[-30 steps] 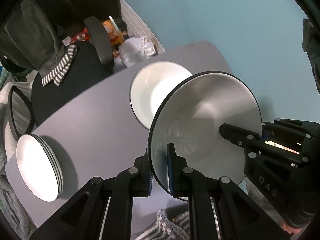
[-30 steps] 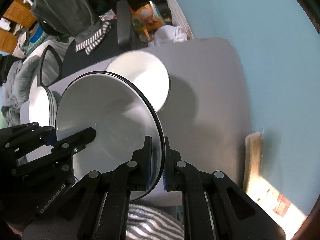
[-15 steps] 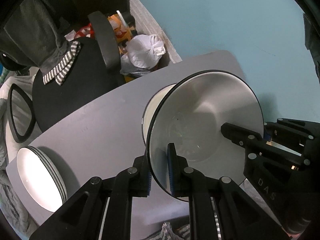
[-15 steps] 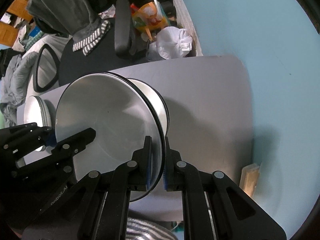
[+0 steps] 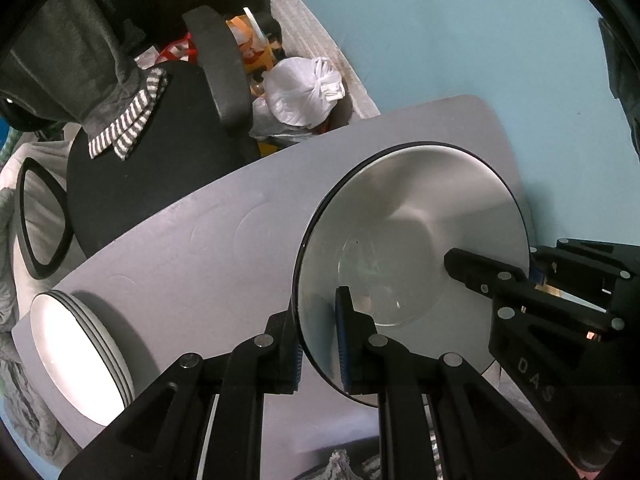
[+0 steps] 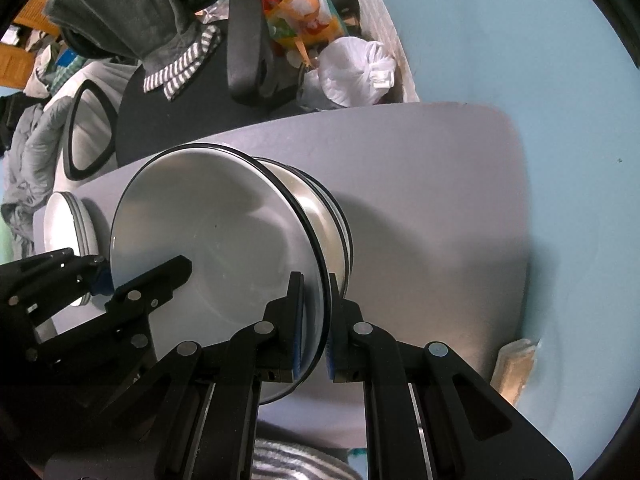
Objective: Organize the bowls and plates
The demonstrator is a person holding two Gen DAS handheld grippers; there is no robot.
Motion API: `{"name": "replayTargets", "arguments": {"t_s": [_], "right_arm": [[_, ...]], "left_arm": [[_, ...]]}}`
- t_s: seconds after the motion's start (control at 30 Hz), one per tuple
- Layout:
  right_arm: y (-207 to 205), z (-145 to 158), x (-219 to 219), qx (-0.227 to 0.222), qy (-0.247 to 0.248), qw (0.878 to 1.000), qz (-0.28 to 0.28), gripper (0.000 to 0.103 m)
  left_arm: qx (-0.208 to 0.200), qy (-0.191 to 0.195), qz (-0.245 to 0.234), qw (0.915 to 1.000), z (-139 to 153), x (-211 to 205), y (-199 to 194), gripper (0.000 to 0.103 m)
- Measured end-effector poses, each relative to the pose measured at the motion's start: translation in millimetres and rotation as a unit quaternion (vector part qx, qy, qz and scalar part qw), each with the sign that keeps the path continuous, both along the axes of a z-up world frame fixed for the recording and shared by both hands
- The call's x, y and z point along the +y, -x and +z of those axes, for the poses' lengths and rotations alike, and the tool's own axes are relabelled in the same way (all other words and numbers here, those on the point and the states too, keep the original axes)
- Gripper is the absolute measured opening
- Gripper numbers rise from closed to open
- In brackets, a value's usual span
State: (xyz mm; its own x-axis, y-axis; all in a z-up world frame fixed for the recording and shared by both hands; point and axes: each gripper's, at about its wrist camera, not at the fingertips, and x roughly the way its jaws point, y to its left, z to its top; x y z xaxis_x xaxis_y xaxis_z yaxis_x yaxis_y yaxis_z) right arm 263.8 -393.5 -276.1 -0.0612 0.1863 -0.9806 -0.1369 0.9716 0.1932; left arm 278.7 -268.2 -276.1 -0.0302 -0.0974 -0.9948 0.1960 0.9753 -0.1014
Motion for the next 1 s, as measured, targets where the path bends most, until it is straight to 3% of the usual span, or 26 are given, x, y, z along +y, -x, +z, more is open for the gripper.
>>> {"name": "replayTargets", "arguments": {"t_s": [0.23,0.4,0.5,0.8,1.0], "right_arm": [[0.1,-6.4,-1.6,0.006,-0.002,1.0,-0.007,0.01],[-3.3,-6.2,-0.1,0.009,-0.004,1.0,-0.008,0.017],[-4.2,-4.8,-0.6,0.009,-0.012,1.0,-0.012,0.024],[-3.0,6.1,-2.3,-0.006,-0.015,0.999,-0.027,0.031],[-1.4,10.4,-0.3,-0.017,-0.004,1.0,-0.021,0.033]], "left_arm": [[0.012,-0.002,0.011,0.9999,-8.3,0.9,-1.5,0.014],[0.013,-0.003,0.015,0.9998,-9.7,2.2,-4.8,0.015],[0.006,-0.011,0.013,0.9998,-8.6,2.0,-5.2,0.019],[-0.009,-0.006,0.033,0.9994,0.2,9.6,-5.1,0.027],[-0.019,-0.002,0.044,0.9989,5.2,14.1,-1.2,0.038]]}}
